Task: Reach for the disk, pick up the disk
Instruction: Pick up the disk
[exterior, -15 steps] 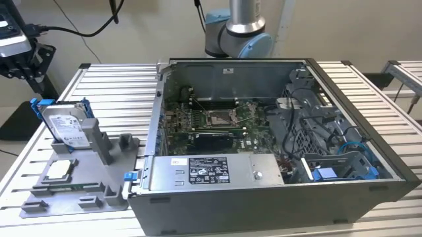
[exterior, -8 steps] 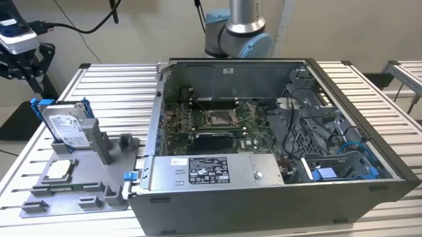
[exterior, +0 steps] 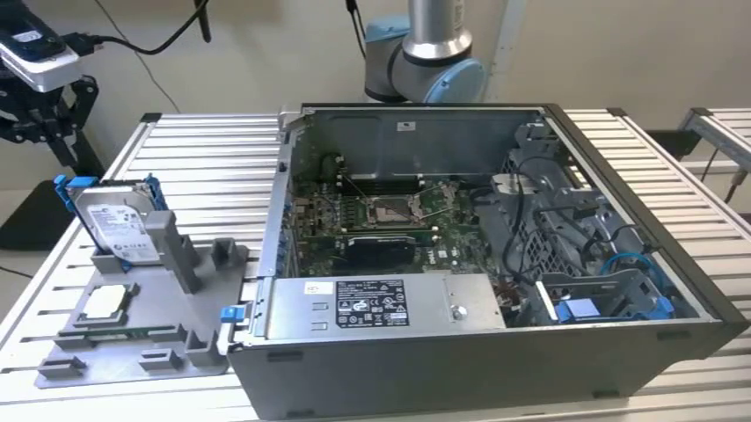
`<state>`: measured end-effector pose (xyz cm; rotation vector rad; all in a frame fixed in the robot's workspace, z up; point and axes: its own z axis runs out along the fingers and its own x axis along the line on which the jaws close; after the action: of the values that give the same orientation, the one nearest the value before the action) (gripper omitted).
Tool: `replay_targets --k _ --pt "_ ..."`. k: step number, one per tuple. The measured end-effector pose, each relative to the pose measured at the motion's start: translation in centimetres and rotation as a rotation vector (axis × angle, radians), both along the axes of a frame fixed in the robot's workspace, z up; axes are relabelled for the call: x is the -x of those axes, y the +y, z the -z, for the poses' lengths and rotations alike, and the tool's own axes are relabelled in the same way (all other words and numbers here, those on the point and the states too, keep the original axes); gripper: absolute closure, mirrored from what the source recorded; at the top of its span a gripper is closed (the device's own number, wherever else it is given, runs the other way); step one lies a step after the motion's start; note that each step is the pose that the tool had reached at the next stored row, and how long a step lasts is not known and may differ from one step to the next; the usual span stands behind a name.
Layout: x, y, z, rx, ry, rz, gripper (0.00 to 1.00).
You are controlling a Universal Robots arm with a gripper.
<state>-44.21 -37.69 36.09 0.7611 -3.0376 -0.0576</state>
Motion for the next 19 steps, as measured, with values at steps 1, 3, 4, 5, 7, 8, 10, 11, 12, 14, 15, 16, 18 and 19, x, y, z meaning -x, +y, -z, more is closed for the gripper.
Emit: replay_targets --k 1,3,4,5,7,8,10,11,12,14,15,16,18,19 --pt "0.0 0.0 0.0 -0.0001 0.0 -0.018 1.0" --pt "0.0 0.01 0.0 -0.0001 0.0 -0.054 1.0" --pt "0.0 0.01 0.0 0.0 0.0 -0.073 1.0" --pt "0.0 0.01 0.0 0.0 0.0 -0.091 1.0" --pt "0.0 0.01 0.0 0.0 0.0001 -0.127 1.0" --pt "0.0 0.01 0.0 0.0 0.0001 -0.145 1.0" --pt "0.0 0.01 0.0 0.0 0.0 -0.183 1.0" --pt "0.0 0.01 0.0 0.0 0.0 -0.202 1.0" --pt "0.0 0.01 0.0 0.0 0.0 -0.22 1.0" --pt "0.0 0.01 0.0 0.0 0.0 -0.257 1.0" --pt "0.0 0.01 0.0 0.0 0.0 -0.274 1.0" --pt "0.0 0.01 0.0 -0.0001 -0.0001 -0.292 1.0" --pt "0.0 0.01 0.0 0.0 -0.0002 -0.328 1.0" --pt "0.0 0.01 0.0 0.0 -0.0002 -0.346 1.0"
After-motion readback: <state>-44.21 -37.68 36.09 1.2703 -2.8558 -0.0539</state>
